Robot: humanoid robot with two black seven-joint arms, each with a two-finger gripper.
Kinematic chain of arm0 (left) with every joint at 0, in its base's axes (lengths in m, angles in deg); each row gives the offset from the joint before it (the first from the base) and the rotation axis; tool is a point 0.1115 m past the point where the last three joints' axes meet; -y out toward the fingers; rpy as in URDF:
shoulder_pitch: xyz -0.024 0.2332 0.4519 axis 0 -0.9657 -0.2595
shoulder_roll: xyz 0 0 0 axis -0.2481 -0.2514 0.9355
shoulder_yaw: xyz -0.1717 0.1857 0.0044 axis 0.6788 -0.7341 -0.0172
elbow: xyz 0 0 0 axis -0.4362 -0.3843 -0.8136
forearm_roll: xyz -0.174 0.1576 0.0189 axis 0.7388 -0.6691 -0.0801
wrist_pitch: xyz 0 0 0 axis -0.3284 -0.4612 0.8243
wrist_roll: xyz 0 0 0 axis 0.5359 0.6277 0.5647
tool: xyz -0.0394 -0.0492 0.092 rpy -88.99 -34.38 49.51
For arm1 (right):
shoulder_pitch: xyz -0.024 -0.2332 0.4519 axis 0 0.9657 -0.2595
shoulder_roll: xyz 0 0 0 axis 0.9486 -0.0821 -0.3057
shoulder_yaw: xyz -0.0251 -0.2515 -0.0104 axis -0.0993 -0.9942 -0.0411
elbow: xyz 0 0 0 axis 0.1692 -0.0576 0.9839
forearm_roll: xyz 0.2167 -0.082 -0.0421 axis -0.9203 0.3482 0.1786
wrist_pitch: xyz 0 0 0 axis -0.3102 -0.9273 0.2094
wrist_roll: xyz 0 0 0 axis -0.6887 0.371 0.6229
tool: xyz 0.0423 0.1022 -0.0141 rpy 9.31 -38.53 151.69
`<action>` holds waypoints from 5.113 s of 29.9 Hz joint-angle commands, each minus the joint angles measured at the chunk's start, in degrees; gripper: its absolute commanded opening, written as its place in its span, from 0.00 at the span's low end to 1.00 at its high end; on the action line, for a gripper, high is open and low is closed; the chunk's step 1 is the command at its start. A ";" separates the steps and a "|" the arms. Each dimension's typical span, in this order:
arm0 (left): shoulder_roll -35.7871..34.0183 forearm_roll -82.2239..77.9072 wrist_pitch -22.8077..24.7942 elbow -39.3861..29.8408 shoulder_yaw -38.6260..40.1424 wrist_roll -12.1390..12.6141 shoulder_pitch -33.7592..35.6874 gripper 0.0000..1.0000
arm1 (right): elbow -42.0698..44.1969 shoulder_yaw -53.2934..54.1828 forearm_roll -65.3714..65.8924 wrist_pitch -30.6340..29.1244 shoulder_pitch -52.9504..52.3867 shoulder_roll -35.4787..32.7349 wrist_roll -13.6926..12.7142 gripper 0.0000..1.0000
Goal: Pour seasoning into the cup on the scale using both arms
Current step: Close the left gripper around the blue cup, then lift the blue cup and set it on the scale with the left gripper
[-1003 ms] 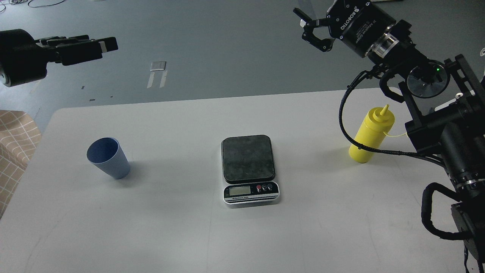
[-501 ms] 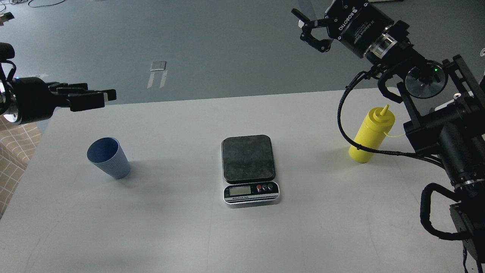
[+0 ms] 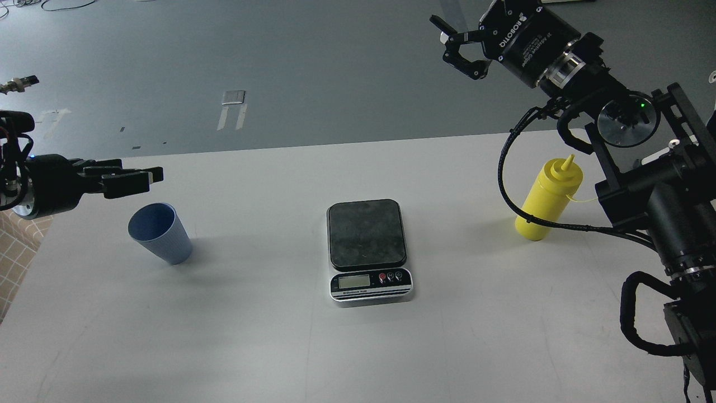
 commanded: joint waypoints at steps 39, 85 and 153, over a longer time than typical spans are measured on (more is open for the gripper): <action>8.94 0.18 -4.27 13.99 -0.84 -0.64 -8.43 0.75 | -0.08 -0.02 0.00 0.00 0.34 0.00 0.00 1.00; 30.82 2.56 9.75 6.52 -0.23 1.90 21.98 0.00 | -0.70 0.94 0.00 0.00 1.04 -0.09 0.00 1.00; 44.54 -6.76 9.75 10.56 -15.61 6.74 21.27 0.04 | -0.52 1.56 0.00 0.00 1.13 -0.09 0.09 1.00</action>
